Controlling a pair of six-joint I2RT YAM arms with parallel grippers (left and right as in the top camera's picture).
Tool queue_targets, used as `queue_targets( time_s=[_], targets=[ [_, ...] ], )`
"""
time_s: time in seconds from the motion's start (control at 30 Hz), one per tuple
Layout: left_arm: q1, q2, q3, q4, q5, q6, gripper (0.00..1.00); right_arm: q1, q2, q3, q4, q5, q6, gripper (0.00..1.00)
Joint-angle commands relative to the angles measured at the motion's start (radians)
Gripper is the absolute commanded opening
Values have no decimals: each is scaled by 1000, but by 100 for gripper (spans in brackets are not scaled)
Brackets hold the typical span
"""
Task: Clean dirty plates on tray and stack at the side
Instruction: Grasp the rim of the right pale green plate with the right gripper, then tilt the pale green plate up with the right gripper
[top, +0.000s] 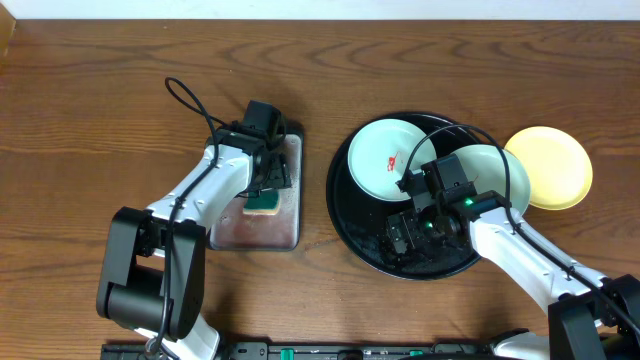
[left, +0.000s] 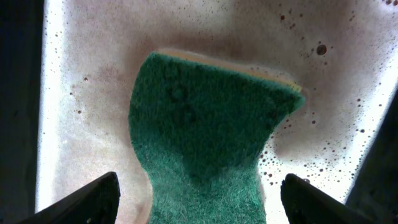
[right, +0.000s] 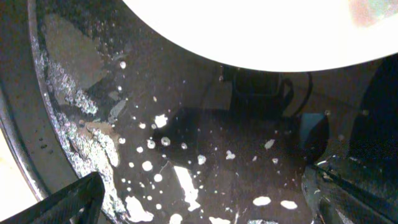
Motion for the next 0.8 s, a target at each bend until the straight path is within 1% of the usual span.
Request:
queue_targets(
  time_s=[0.0, 0.1, 0.17, 0.2, 0.23, 0.3, 0.37, 0.43, 0.47, 0.5, 0.53, 0.57, 0.6, 0.63, 0.67, 0.77],
  targets=[
    [4, 6, -6, -23, -1, -2, 83, 8, 11, -5, 48, 23, 11, 99],
    [4, 5, -6, -8, 0, -1, 83, 9, 12, -5, 88, 23, 11, 99],
    [4, 5, -6, -11, -1, 9, 81, 9, 12, -5, 84, 23, 11, 99],
    [5, 4, -5, -14, -2, 25, 73, 9, 12, -5, 90, 23, 11, 99],
    [5, -2, -2, -26, -1, 35, 68, 9, 12, -5, 94, 22, 11, 99],
    [4, -20, 14, -66, -2, 36, 65, 8, 12, -4, 117, 27, 9, 99],
    [5, -52, 32, -110, -25, 36, 60, 8, 7, 8, 121, 32, 7, 96],
    [7, -104, 39, -142, -43, 36, 56, 8, -11, 40, 97, 100, 13, 92],
    [10, -128, 39, -150, -43, 36, 56, 8, -24, 63, 69, 149, 28, 90],
    [18, -189, 39, -162, -43, 36, 56, 3, -50, 109, 13, 237, 73, 87],
    [24, -226, 39, -165, -43, 36, 56, -3, -67, 137, -18, 277, 98, 87],
    [28, -249, 39, -167, -43, 36, 57, -9, -78, 153, -32, 292, 108, 88],
    [35, -278, 39, -166, -43, 35, 62, -20, -93, 173, -47, 305, 109, 88],
    [42, -303, 39, -166, -43, 36, 64, -33, -106, 189, -55, 316, 117, 87],
    [51, -324, 39, -165, -43, 36, 65, -57, -120, 211, -71, 330, 142, 85],
    [66, -349, 39, -171, -42, 35, 65, -140, -145, 253, -132, 358, 256, 84]
  ],
)
